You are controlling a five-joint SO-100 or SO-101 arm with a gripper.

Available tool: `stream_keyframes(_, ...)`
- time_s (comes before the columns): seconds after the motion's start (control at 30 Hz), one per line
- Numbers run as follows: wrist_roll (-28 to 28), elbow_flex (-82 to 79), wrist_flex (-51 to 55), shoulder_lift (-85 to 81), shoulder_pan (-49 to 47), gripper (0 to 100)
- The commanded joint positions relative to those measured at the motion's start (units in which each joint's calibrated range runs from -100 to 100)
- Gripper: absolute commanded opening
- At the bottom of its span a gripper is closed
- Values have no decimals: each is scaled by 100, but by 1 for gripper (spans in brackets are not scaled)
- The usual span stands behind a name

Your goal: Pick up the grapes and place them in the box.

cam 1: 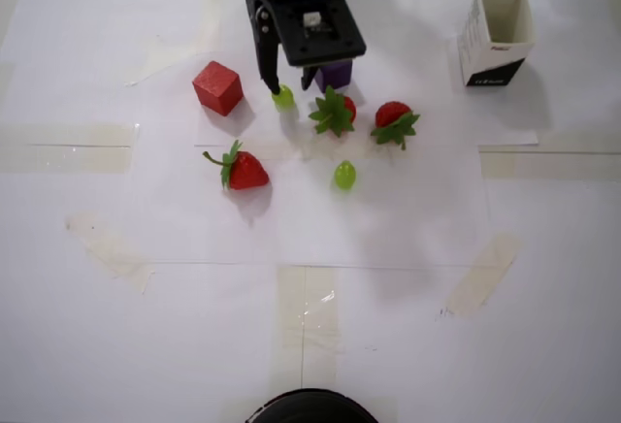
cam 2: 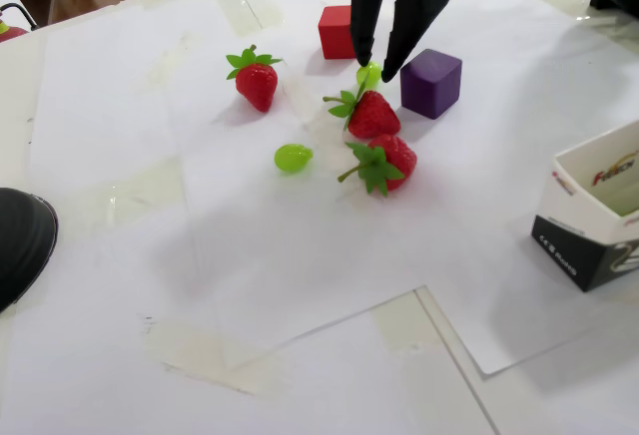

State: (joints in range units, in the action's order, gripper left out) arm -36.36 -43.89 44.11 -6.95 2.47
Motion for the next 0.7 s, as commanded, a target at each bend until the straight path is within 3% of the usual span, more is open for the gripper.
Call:
stream_keyframes(0.0,-29,-11,-187,-319,62,13)
stream_keyframes(0.67,-54,-129,-449,93,231,13)
